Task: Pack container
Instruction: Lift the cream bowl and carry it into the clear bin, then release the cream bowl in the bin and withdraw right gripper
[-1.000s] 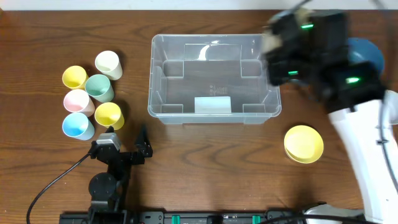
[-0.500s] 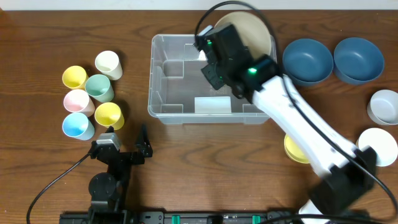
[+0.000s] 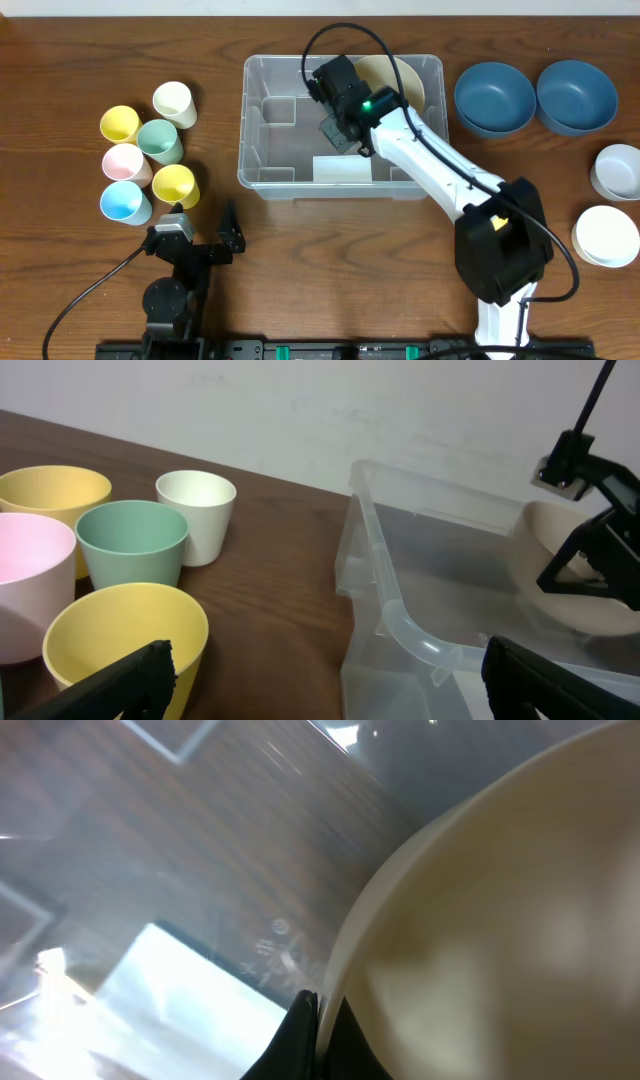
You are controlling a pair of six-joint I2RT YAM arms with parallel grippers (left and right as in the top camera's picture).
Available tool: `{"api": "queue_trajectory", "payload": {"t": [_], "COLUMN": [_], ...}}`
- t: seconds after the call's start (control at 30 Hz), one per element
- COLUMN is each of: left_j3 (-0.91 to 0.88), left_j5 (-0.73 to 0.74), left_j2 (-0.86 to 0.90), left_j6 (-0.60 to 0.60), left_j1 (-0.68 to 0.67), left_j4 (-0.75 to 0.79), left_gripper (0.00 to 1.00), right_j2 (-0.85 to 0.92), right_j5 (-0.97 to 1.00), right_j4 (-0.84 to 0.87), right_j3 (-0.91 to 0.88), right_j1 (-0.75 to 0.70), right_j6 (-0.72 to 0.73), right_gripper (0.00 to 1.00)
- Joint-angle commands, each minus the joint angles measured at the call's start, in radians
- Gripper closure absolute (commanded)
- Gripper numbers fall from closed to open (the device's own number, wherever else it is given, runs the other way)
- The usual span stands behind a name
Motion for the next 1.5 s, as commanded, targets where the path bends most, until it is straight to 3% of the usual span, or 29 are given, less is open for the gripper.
{"api": "queue_trajectory", "payload": {"t": [0.0, 0.37, 0.47, 1.0, 1.13, 1.3, 1.47], "left_j3": [-0.019, -0.019, -0.019, -0.019, -0.019, -0.019, -0.019], "left_j5": [0.000, 0.000, 0.000, 0.000, 0.000, 0.000, 0.000], "left_j2": [-0.005, -0.005, -0.005, -0.005, -0.005, -0.005, -0.005], "left_j6": [0.012, 0.012, 0.012, 0.012, 0.012, 0.012, 0.012], "left_j1": [0.003, 0.003, 0.003, 0.003, 0.003, 0.003, 0.003], "left_j4": [-0.032, -0.032, -0.032, -0.032, -0.032, -0.032, -0.032], "left_gripper": [0.02, 0.02, 0.02, 0.02, 0.02, 0.02, 0.02], "right_j2": [0.016, 0.019, 0.019, -0.002, -0.050, -0.126, -0.187], "right_j5": [0.021, 0.019, 0.020, 0.017, 0.012, 0.017, 0.010], "right_j4": [0.003, 0.013, 0.013, -0.033, -0.124, -0.254, -0.373], "right_j3": [0.008, 0.007, 0.007, 0.063, 0.165, 0.282, 0.305], "right_j1": [-0.029, -0.037, -0.037, -0.042, -0.046, -0.078, -0.233], "right_j6": [0.033, 0.040, 0.040, 0.054, 0.076, 0.116, 0.314], "right_gripper": [0.99, 0.99, 0.73, 0.67, 0.61, 0.44, 0.40]}}
